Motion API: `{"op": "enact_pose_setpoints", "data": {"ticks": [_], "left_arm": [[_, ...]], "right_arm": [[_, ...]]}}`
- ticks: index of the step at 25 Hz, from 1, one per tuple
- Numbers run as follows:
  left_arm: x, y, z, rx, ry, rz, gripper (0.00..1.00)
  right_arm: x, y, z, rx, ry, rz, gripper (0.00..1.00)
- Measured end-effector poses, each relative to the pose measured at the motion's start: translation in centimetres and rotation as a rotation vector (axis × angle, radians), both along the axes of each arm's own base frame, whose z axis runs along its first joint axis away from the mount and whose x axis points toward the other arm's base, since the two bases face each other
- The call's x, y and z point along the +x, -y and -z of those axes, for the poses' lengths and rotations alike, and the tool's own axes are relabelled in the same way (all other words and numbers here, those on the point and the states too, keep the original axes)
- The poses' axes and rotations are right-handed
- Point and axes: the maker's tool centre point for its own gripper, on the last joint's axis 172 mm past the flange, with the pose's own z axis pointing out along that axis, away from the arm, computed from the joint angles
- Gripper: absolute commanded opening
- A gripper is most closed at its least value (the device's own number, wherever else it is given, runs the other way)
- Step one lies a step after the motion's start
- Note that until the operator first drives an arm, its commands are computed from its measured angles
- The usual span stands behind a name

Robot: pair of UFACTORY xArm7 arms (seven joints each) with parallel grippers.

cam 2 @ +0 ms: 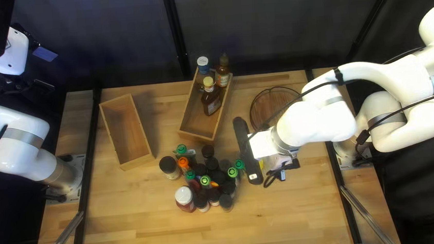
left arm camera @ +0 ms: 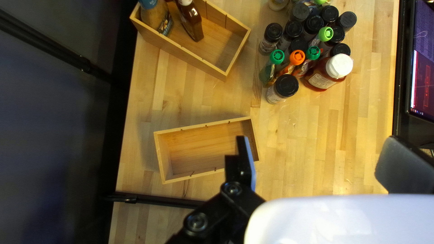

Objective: Separate condiments, baby food and spices and place it in 3 different racks/containers

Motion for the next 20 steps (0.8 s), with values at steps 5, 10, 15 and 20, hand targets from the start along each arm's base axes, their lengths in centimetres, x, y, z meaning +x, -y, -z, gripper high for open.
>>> {"op": "enact_pose_setpoints", "data": {"ticks": [5,10,15,20], "left_arm": [[0.0,0.0,0.0,0.000,0.000,0.000,1.00],[0.0,0.0,0.0,0.000,0.000,0.000,1.00],[0.0,0.0,0.0,0.000,0.000,0.000,1.00],[0.0,0.0,0.0,0.000,0.000,0.000,1.00]], "right_arm": [[0.0,0.5,2.7,0.074,0.019,0.112,1.00],[-0.5,1.6,4.4,0.090,0.020,0.159,1.00],[-0.2,2.6,5.5,0.082,0.011,0.177,0.98],[0.8,2.6,5.9,0.073,0.007,0.176,0.80]]}}
